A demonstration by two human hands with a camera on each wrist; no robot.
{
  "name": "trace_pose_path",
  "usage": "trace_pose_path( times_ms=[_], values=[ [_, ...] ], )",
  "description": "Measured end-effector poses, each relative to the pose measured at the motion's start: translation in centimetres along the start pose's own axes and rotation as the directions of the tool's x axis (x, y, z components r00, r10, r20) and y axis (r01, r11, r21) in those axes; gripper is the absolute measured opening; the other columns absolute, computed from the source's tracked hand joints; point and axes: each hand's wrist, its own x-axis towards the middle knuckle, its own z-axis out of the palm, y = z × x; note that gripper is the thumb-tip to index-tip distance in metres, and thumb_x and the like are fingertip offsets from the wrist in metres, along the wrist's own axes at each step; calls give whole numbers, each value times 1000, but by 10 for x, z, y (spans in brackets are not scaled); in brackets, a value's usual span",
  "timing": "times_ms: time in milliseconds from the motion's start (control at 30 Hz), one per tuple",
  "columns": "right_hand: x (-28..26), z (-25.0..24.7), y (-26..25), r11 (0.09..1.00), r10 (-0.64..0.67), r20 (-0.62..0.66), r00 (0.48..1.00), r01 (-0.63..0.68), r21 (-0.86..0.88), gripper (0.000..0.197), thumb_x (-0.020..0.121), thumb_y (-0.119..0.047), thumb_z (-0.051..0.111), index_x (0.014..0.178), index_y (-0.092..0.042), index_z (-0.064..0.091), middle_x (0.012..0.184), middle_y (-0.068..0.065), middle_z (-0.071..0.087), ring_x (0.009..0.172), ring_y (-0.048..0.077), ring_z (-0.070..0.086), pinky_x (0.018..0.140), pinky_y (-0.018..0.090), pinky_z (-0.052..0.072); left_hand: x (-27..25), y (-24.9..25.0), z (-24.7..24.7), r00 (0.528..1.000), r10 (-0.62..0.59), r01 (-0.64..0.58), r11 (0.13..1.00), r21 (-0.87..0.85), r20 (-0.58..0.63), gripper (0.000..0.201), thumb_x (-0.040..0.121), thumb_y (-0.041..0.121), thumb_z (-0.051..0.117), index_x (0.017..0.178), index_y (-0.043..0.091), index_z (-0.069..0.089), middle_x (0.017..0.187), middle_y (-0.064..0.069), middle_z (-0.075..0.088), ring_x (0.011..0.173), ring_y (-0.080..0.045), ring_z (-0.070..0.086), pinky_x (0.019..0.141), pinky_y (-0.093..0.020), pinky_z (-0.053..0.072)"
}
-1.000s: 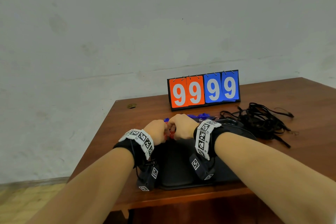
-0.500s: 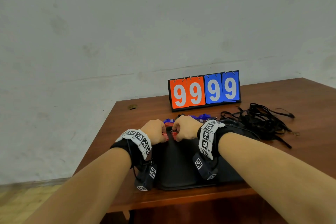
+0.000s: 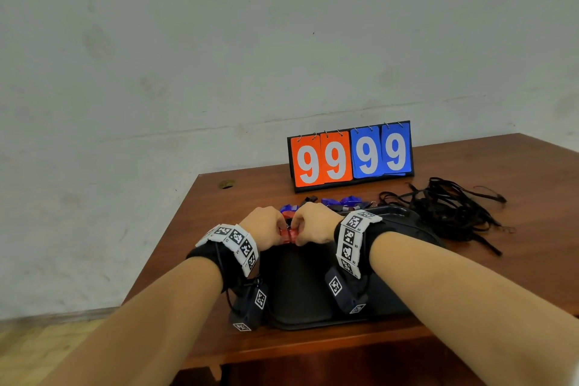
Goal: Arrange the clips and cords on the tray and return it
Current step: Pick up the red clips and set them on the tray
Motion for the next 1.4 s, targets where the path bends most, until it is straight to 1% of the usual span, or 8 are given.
trace_pose_path(
  times_ms=[333, 500, 567, 667, 733, 967, 1100, 1400],
  values=[
    [-17, -7, 1, 998, 17, -32, 999, -16, 53, 44, 82, -18, 74, 125, -14, 63, 118, 3, 65, 106, 18, 61, 94, 30, 50, -2, 1, -2, 997, -48, 44, 998, -49, -65, 37, 87, 20, 70, 123, 16, 64, 116, -1, 66, 101, -16, 65, 91, -29, 53],
    [-30, -23, 7, 994, 56, -64, 996, -50, 101, 37, 88, -18, 67, 124, -13, 62, 112, 5, 66, 86, 16, 62, 71, 25, 54, -5, 4, -7, 993, -70, 64, 996, -65, -97, 30, 89, 20, 69, 118, 18, 67, 117, -1, 66, 105, -16, 63, 96, -31, 51],
    [-32, -30, 10, 987, 85, -82, 993, -73, 140, 33, 88, -15, 66, 121, -13, 64, 101, 4, 66, 82, 17, 63, 72, 29, 57, -4, 6, -11, 992, -84, 78, 994, -71, -97, 26, 88, 19, 69, 115, 18, 68, 116, -1, 66, 104, -17, 63, 96, -32, 51],
    [-34, -36, 17, 977, 125, -117, 985, -102, 185, 31, 89, -13, 64, 120, -13, 63, 92, 0, 62, 78, 15, 61, 65, 26, 55, 2, 10, -18, 992, -105, 99, 992, -81, -73, 22, 90, 15, 65, 111, 16, 70, 115, -3, 67, 103, -18, 63, 95, -34, 53],
    [-33, -39, 24, 974, 133, -130, 983, -106, 198, 33, 90, -13, 63, 122, -14, 62, 98, 3, 64, 78, 16, 61, 64, 25, 54, 9, 12, -22, 993, -102, 98, 993, -67, -61, 22, 91, 14, 63, 111, 16, 71, 115, -3, 68, 104, -19, 64, 95, -35, 53],
    [-21, -47, 45, 964, 134, -134, 982, -98, 249, 32, 90, -14, 65, 122, -16, 63, 117, 2, 62, 97, 17, 63, 74, 26, 58, 39, 18, -21, 996, -87, 87, 996, -12, -5, 28, 94, 10, 57, 119, 16, 68, 126, -4, 63, 112, -21, 60, 95, -29, 50],
    [-10, -46, 49, 960, 99, -132, 986, -60, 272, 33, 89, -13, 66, 122, -16, 64, 119, 0, 63, 99, 11, 58, 78, 22, 49, 55, 16, -18, 998, -50, 50, 999, 5, 37, 31, 96, 12, 58, 125, 18, 65, 129, -4, 59, 114, -20, 58, 93, -27, 46],
    [5, -40, 53, 968, 37, -84, 996, -15, 252, 36, 88, -17, 68, 124, -16, 64, 121, -1, 63, 90, 6, 58, 64, 15, 42, 70, 12, -14, 986, -30, 26, 999, 27, 165, 37, 92, 14, 59, 128, 21, 64, 131, -2, 59, 113, -19, 59, 96, -32, 49]
  ],
)
